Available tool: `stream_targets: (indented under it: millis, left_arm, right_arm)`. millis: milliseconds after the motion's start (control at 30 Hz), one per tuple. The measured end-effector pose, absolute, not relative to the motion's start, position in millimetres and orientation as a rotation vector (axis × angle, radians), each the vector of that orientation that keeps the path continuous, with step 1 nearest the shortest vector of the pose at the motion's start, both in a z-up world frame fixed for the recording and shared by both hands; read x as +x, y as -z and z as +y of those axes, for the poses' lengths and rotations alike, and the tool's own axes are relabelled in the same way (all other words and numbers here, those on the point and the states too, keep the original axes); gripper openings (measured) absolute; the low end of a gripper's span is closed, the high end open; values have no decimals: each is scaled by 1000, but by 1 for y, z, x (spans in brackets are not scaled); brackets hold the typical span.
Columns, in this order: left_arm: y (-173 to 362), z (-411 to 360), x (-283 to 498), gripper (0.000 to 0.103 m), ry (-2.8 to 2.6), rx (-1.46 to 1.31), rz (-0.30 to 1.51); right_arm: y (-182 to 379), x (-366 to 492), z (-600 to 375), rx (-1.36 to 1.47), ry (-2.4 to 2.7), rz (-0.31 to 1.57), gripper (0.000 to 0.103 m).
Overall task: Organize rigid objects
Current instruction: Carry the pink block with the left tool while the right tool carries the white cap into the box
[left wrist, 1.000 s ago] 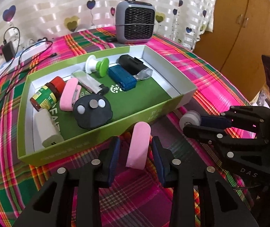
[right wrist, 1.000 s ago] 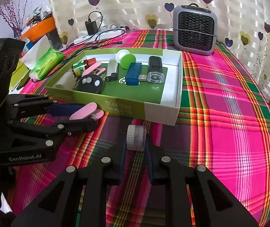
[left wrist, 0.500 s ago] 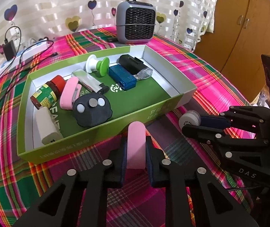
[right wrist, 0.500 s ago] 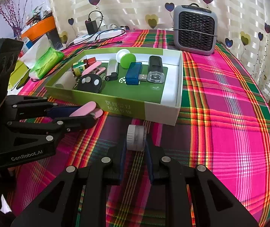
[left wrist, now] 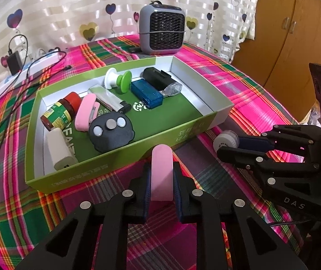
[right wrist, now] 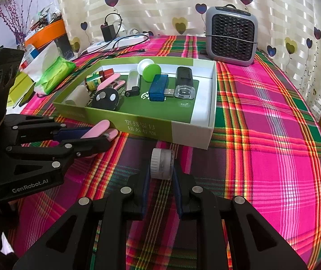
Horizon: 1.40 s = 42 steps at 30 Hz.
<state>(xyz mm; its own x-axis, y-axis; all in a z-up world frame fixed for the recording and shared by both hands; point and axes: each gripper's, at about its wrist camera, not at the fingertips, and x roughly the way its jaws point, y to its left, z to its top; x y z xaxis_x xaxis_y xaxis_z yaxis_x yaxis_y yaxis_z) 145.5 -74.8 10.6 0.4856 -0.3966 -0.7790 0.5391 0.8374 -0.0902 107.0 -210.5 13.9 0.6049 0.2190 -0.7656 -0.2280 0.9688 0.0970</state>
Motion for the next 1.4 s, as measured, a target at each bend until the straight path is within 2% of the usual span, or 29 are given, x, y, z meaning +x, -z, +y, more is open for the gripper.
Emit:
stream_targets:
  millis: [933, 1400]
  left_arm:
    - [-52, -57, 141, 17, 521, 151, 813]
    - [-46, -38, 164, 17, 446, 120, 834]
  right_arm:
    - [-53, 109, -211, -12, -275, 796, 20]
    - [-50, 142, -211, -13, -270, 825, 20]
